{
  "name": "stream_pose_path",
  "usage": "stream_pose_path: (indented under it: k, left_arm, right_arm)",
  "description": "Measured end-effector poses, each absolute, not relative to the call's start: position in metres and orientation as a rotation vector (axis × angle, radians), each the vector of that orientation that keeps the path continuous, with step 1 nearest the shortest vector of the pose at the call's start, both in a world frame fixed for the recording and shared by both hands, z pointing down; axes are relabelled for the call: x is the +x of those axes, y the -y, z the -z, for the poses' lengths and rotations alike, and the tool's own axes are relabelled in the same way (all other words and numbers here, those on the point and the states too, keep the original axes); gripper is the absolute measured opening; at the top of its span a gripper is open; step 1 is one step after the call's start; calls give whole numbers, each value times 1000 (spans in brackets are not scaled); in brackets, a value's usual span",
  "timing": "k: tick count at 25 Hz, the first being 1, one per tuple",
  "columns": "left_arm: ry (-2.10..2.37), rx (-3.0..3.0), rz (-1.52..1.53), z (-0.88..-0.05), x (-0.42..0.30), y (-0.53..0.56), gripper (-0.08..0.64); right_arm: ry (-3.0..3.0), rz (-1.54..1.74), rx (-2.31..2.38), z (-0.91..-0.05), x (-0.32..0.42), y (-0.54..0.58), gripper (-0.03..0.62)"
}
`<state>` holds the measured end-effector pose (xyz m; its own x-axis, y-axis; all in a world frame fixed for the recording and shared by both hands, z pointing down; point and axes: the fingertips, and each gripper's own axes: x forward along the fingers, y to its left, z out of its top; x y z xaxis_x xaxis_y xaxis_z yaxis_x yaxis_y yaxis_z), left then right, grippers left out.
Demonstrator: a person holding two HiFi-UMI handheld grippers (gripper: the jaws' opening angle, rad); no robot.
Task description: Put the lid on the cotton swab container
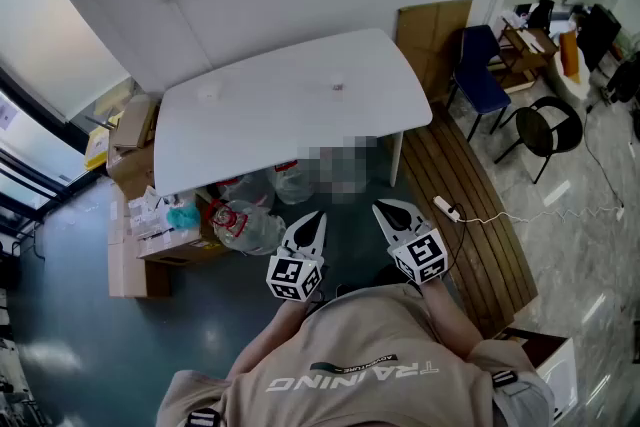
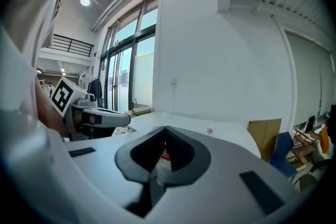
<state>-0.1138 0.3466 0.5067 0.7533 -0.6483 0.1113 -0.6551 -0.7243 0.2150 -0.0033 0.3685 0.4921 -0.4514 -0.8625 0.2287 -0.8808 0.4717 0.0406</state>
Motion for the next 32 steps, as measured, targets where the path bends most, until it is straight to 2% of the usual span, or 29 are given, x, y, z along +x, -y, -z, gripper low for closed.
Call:
stream_pose_path:
  k: [10, 20, 32]
  left_arm:
    - [999, 2710, -102, -528, -97, -309, 12]
    - [1102, 2730, -124, -513, -52, -201, 12]
    - [1123, 2628, -133, -526, 3, -121, 12]
  right_arm:
    - [2515, -179, 1474, -522, 5, -332, 18]
    - [2623, -94, 1300, -515, 43, -215, 18]
    - [2676, -169, 1121, -537, 85, -131, 18]
